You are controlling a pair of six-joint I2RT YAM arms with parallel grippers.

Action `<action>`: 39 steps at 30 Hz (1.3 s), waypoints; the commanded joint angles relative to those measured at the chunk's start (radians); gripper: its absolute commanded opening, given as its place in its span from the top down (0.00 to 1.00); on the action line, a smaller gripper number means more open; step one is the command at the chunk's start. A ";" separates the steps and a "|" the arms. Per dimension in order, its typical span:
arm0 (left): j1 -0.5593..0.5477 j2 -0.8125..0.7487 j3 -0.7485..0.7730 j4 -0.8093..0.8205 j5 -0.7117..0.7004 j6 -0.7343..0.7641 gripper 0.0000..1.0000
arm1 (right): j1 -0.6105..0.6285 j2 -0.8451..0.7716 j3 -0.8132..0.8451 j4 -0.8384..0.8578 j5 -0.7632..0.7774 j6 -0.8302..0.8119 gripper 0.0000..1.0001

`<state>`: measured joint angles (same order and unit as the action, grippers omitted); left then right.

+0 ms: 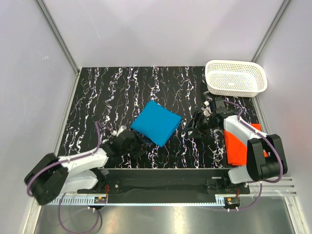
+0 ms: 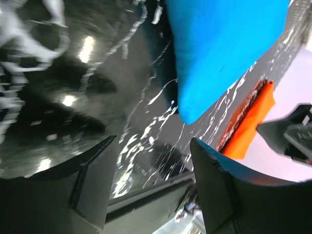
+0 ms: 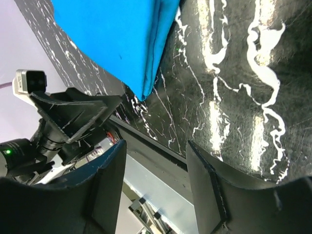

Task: Fold and stack the t-shirts
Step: Neatly place the folded tshirt to the corner

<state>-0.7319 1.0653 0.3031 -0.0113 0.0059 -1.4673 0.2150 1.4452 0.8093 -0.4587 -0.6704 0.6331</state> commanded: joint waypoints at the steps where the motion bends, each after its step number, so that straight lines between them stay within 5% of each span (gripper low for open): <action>1: -0.079 0.120 0.097 0.152 -0.144 -0.080 0.36 | 0.000 -0.060 0.001 -0.034 0.002 -0.033 0.41; 20: -0.189 0.493 0.251 0.183 -0.178 -0.326 0.57 | -0.002 -0.065 0.005 -0.089 0.029 -0.084 0.40; 30: -0.172 0.430 0.246 0.215 -0.139 -0.321 0.99 | 0.000 0.144 0.068 0.038 -0.040 -0.052 0.31; 39: -0.126 0.337 0.252 0.237 -0.061 -0.311 1.00 | 0.003 0.274 0.097 0.239 -0.081 0.066 0.21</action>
<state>-0.8719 1.4548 0.5407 0.1764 -0.0937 -1.7920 0.2150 1.6989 0.8719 -0.3370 -0.7078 0.6392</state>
